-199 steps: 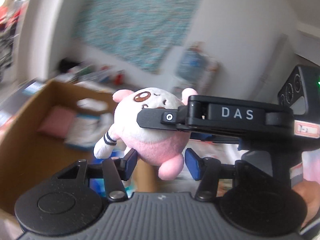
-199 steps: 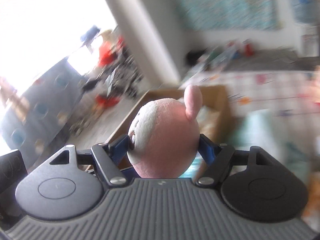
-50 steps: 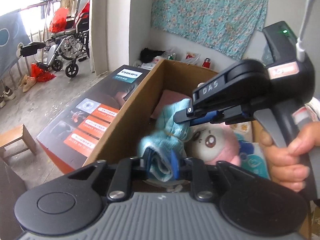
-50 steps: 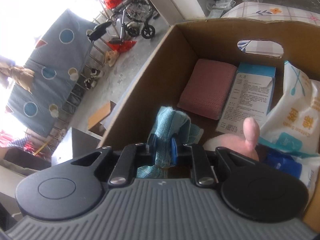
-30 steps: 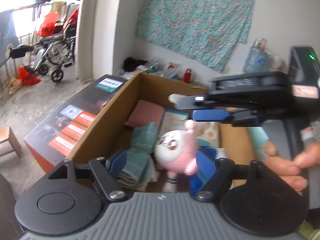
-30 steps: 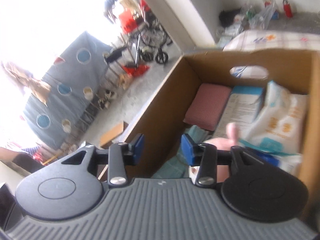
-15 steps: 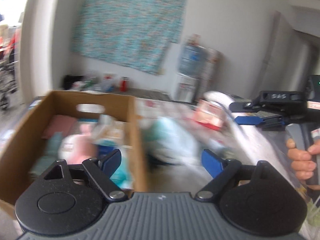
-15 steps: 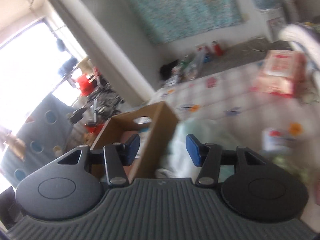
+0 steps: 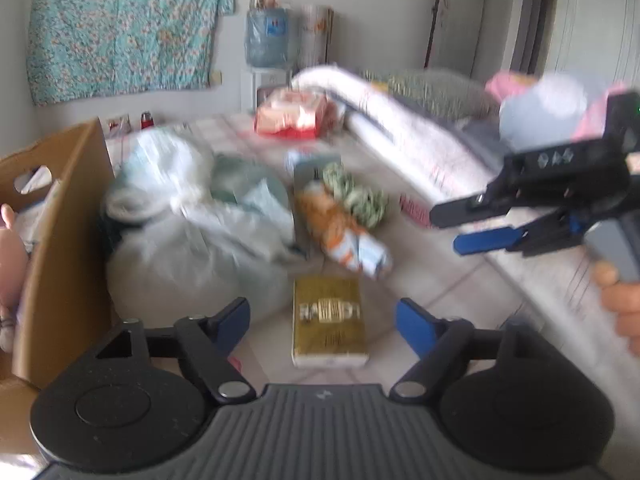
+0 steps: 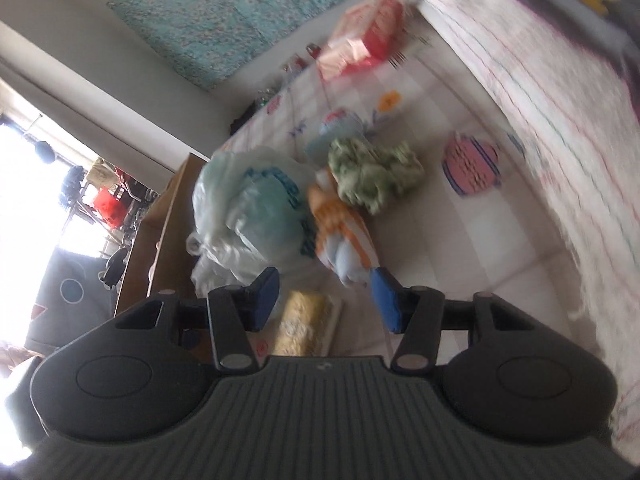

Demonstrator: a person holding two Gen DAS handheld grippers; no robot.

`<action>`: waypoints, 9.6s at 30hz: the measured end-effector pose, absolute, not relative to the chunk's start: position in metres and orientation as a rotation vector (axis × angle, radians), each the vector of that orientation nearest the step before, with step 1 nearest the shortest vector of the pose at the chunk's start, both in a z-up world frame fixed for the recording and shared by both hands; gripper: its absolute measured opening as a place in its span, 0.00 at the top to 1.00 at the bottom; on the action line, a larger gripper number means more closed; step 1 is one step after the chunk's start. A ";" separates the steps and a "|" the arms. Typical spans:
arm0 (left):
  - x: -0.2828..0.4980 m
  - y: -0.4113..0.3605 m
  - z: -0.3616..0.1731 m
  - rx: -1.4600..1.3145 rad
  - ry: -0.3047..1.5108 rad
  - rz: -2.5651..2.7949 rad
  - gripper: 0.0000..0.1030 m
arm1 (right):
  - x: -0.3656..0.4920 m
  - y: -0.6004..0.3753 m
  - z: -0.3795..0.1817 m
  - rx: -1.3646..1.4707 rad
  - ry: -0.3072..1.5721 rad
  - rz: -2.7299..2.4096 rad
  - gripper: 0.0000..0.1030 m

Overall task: Organize soft objects
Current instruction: 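Move the right tool to the white yogurt cup and grasp it, then lift the yogurt cup with the right tool while the left tool grasps its base, then carry the yogurt cup with both tools over the cardboard box, then open the right tool while the left tool lowers the cup into the box, then reach the right tool to the orange-striped rolled towel and grasp it, then lift the striped towel with the right tool while the left tool grips it too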

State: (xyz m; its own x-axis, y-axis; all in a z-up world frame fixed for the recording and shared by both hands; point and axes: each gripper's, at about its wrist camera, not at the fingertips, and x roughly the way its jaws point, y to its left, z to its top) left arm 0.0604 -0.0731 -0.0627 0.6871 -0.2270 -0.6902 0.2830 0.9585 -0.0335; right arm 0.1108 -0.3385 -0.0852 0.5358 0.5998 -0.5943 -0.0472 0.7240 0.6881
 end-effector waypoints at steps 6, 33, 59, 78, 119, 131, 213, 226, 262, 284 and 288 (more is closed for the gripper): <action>0.063 -0.079 -0.086 0.088 0.819 -0.267 0.26 | 0.121 -0.323 -0.102 0.649 0.988 0.425 0.50; 0.077 -0.082 -0.105 0.097 0.835 -0.262 0.38 | 0.222 -0.274 -0.062 0.379 0.873 0.380 0.48; 0.087 -0.073 -0.112 0.033 0.893 -0.296 0.36 | 0.303 -0.216 -0.096 0.138 0.803 0.269 0.40; 0.059 -0.075 -0.095 0.080 0.754 -0.268 0.34 | 0.224 -0.290 0.010 0.324 0.794 0.390 0.40; 0.066 -0.147 -0.097 0.175 0.660 -0.463 0.44 | 0.131 -0.340 -0.114 0.778 1.101 0.419 0.68; 0.056 -0.115 -0.056 0.110 0.559 -0.399 0.53 | 0.126 -0.318 -0.075 0.747 1.067 0.453 0.68; 0.079 0.172 -0.013 -0.513 0.937 0.179 0.26 | 0.212 -0.165 0.022 0.491 1.081 0.755 0.35; 0.053 0.044 0.028 -0.234 0.742 -0.113 0.22 | 0.168 -0.294 -0.026 0.701 1.038 0.542 0.30; 0.095 -0.084 -0.093 0.050 0.875 -0.290 0.39 | 0.211 -0.273 -0.119 0.456 1.119 0.479 0.66; 0.061 -0.100 -0.074 -0.006 0.784 -0.455 0.37 | 0.121 -0.335 -0.120 0.694 1.203 0.428 0.55; 0.066 -0.112 -0.081 -0.015 0.823 -0.494 0.39 | 0.132 -0.337 -0.116 0.687 1.170 0.426 0.48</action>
State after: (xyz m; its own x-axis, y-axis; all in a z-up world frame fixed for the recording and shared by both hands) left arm 0.0664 -0.1121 -0.0807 0.5736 -0.4277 -0.6987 0.4162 0.8867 -0.2011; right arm 0.1317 -0.3370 -0.1157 0.3471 0.6345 -0.6906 0.0423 0.7250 0.6874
